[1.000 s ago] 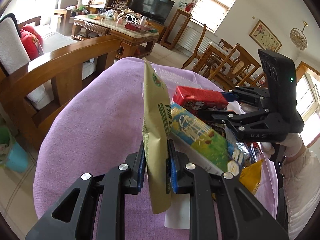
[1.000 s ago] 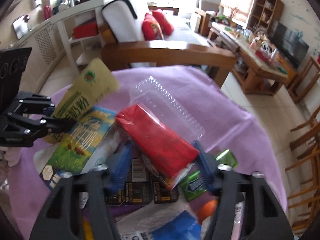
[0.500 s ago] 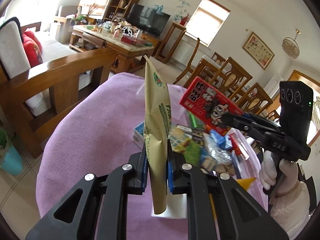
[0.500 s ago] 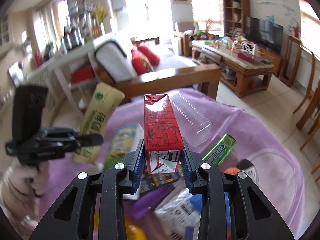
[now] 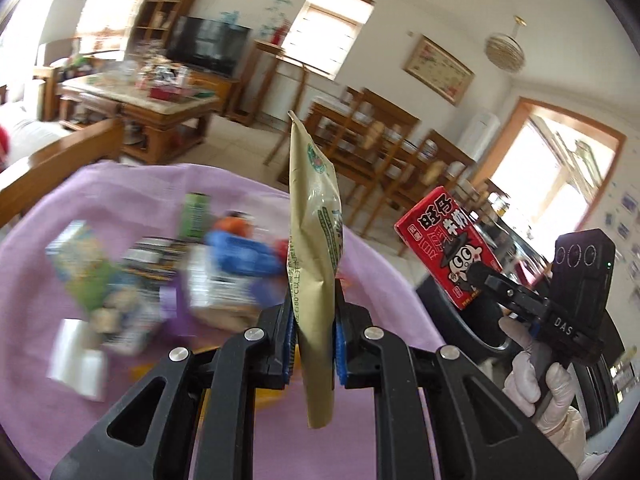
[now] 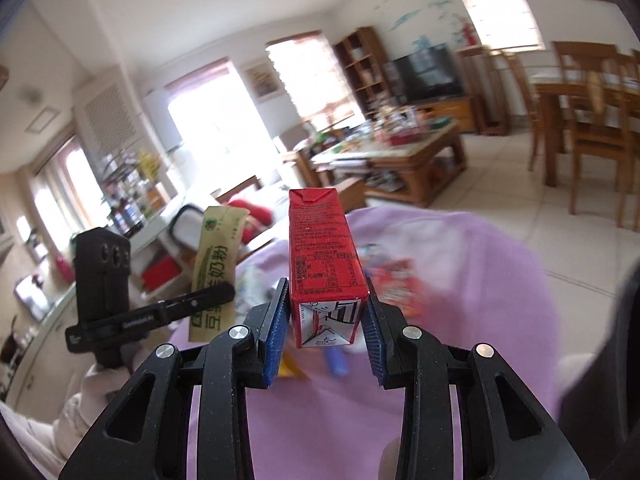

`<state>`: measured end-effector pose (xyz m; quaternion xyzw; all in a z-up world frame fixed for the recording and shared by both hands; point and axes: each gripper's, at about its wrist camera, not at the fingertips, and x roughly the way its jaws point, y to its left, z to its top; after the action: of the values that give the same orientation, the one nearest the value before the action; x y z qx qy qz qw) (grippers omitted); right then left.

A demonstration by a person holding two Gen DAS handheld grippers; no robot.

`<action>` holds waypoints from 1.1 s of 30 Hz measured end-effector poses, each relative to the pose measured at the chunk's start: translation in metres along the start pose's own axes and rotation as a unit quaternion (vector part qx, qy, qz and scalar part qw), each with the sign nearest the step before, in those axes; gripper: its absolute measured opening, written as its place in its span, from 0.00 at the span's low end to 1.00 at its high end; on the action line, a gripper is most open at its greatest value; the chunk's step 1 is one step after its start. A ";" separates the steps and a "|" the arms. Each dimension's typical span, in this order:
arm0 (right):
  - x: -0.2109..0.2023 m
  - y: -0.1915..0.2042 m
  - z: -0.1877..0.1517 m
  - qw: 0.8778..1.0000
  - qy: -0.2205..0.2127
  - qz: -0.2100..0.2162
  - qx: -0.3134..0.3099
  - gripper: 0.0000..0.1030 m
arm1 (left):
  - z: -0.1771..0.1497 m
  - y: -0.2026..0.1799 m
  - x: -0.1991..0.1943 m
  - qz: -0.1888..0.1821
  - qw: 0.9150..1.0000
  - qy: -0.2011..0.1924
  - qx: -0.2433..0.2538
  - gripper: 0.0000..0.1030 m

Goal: Collect trash
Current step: 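Carry both items to the black bin and open both tools to drop them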

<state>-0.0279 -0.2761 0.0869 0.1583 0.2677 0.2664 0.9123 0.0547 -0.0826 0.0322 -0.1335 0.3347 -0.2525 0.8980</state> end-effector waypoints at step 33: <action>-0.123 -0.231 -0.093 0.957 -0.022 -0.243 0.154 0.28 | -0.048 -0.244 0.274 -0.068 0.961 0.223 0.148 0.19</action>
<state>-0.0760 -0.5193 -0.0384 0.2329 0.3159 -0.0117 0.9197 0.1115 -0.4388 -0.0492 0.0381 0.4750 -0.3832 0.7912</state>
